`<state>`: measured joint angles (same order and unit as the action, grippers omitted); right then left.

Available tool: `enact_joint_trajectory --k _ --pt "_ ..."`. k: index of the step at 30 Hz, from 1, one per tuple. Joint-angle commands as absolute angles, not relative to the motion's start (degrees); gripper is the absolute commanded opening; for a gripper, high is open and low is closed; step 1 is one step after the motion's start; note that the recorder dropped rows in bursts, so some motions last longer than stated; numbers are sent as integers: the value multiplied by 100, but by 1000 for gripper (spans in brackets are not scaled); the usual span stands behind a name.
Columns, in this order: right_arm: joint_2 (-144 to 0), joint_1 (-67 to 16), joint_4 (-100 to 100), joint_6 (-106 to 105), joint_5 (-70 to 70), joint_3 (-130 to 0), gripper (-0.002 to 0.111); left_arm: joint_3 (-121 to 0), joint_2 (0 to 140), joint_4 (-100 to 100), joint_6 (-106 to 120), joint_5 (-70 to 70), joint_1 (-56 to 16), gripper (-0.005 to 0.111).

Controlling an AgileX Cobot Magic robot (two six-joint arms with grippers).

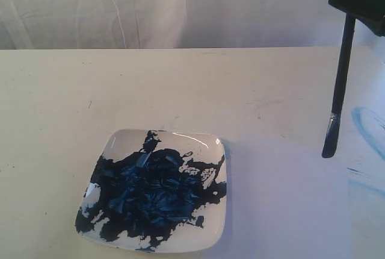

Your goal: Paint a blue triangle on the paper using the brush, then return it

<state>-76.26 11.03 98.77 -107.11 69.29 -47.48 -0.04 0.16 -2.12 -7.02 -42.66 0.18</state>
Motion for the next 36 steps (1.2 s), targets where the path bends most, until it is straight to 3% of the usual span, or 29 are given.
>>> enact_joint_trajectory --k 1,4,8,12,18,23,32,36 --pt "-7587 1136 9995 -10778 6996 -4731 0 0 0 -249 -1034 -5210 -15 0" --pt "-7587 1136 9995 -10753 6996 -4727 0 -116 0 -1000 -732 -4495 -15 0" --pt "-7587 1136 9995 -10650 6996 -4727 0 -1408 516 -2355 1939 -1308 -15 0" --pt "-7576 1136 9995 -10570 6996 -4727 0 -3165 2794 -2542 2095 2934 -15 0" --pt "-7410 1136 9995 -10317 6996 -4727 0 -3410 4946 -6577 5817 5280 -49 0" --pt "-7339 1136 9995 -10317 6996 -4727 0 -3313 5765 -7393 6430 5044 -1131 0" --pt "-7339 1136 9995 -10317 6996 -4727 0 -4025 7782 -7243 6060 2304 -4944 0" --pt "-7339 1136 9995 -10317 6996 -4727 0 -4781 8844 -7215 5993 2211 -5608 0"
